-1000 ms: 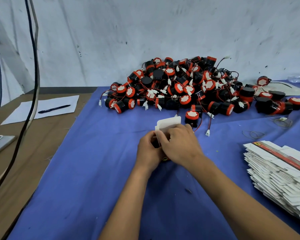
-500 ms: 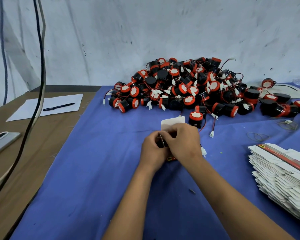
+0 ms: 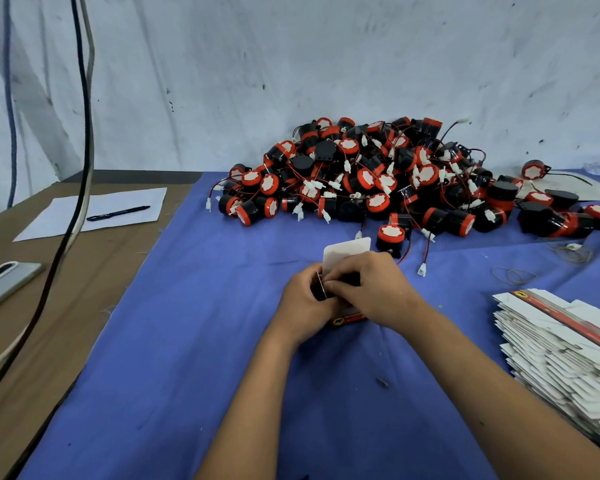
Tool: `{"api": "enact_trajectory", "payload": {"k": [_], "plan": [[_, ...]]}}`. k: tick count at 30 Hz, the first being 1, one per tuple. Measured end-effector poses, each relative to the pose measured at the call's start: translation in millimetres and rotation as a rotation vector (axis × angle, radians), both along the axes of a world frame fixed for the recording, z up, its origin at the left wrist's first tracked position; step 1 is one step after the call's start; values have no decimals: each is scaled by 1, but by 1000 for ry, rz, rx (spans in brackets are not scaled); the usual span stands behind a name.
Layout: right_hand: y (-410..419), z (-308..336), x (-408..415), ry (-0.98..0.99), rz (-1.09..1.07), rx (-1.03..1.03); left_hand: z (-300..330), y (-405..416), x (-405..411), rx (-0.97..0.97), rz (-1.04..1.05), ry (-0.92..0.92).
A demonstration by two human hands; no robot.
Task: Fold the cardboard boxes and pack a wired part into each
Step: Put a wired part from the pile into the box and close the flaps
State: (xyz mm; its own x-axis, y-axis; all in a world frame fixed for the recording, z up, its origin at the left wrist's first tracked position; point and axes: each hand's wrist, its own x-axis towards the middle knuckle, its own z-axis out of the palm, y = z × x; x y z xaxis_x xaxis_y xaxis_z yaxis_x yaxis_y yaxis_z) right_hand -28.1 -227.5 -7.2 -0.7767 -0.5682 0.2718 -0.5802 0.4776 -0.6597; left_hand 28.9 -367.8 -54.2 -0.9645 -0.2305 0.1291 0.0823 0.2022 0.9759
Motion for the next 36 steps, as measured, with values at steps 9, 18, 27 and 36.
{"api": "enact_trajectory", "payload": {"k": [9, 18, 27, 36], "plan": [[7, 0, -1, 263, 179, 245, -3, 0, 0, -256, 28, -1], [37, -5, 6, 394, 231, 183, -1, -9, 3, -165, -35, -6], [39, -48, -6, -403, -188, -394, 1, -13, 11, 17, -142, -66], [42, -54, -4, -318, 50, -489, -7, 11, 2, 172, 81, -63]]}}
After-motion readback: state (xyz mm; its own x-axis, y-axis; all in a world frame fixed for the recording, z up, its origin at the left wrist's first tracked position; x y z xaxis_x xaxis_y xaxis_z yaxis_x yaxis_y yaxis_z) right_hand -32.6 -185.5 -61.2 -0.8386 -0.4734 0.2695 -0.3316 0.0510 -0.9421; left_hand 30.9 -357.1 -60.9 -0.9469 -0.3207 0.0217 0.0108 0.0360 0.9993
